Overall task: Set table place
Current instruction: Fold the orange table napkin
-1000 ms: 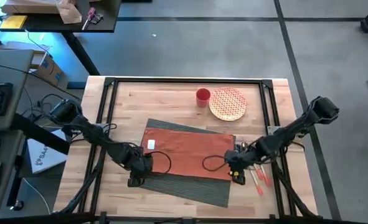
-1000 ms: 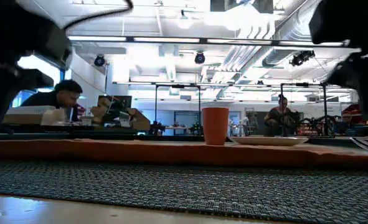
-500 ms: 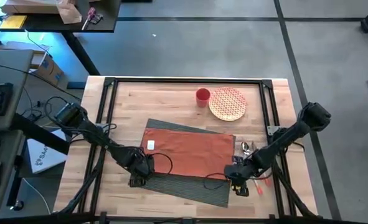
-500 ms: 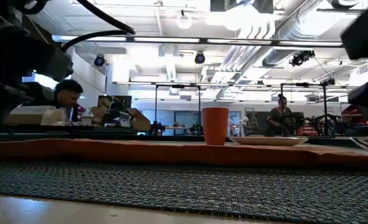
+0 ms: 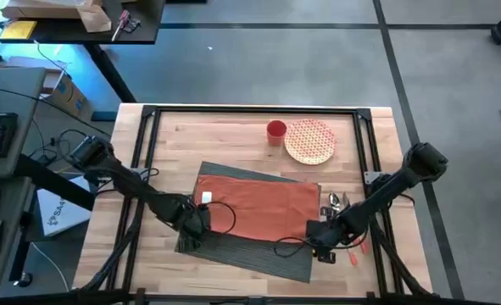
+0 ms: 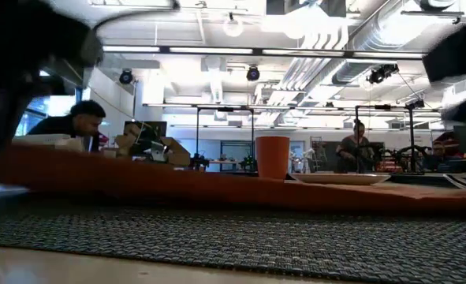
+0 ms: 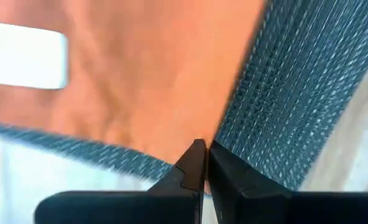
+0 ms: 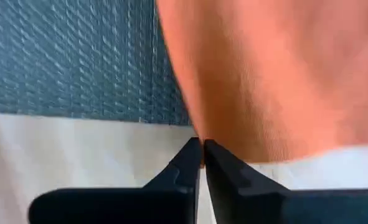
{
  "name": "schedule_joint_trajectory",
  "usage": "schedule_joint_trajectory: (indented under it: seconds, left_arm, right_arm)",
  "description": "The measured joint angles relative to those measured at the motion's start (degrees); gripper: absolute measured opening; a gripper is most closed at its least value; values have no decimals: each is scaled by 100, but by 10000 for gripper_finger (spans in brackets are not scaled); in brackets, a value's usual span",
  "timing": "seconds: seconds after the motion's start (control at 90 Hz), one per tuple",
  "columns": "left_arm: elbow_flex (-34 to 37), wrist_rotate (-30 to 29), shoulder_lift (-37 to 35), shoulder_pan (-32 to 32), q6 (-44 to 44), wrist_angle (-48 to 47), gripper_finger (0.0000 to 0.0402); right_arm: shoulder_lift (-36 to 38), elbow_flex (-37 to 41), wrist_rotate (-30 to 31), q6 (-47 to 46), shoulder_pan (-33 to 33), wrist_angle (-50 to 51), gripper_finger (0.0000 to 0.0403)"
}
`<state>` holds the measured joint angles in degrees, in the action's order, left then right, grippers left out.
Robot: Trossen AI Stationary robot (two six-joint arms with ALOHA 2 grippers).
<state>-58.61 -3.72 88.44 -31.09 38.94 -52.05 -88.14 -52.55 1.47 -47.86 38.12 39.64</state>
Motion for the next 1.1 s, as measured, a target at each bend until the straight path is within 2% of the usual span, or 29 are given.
schedule_joint_trajectory:
  seconds: [0.056,0.133,0.267,0.322,0.378,0.444,0.511,0.622,0.7,0.8,0.944,1.1]
  left_arm:
    - [-237,114,-169,2,-9,-185,0]
    - [-534,745,-439,4,-109,-326,0]
    - [-956,1666,-985,-35,420,-324,0]
    - [-1036,1850,-1212,-65,733,-161,0]
    - [-1045,1625,-1430,-108,1047,5,0]
    - [-1043,909,-1599,-152,1351,-191,0]
    - [-877,328,-1660,-169,1508,-290,0]
    - [-280,14,-1642,-96,2049,-293,0]
    - [269,135,-1604,-93,2609,16,0]
    - [958,409,-1588,-124,3413,621,0]
    - [1598,667,-1591,-118,4205,1596,0]
    - [1663,853,-1595,-118,4460,1761,0]
  right_arm:
    - [218,-316,-119,-14,-29,542,0]
    - [554,-881,-363,-71,-69,1156,0]
    - [1196,-1790,-841,-158,-285,1443,0]
    - [1372,-2094,-896,-116,-477,1493,0]
    - [1499,-2375,-559,-37,-804,1782,0]
    - [1526,-2561,26,303,-1323,2189,0]
    - [1430,-2515,174,875,-2002,2193,0]
    - [1032,-2261,145,1813,-3230,1762,0]
    - [595,-2149,68,2397,-3870,1054,0]
    - [-180,-2178,-338,2903,-4559,137,0]
    - [-1383,-2603,-487,3169,-5093,-535,0]
    - [-2421,-3448,-125,3348,-5202,-558,0]
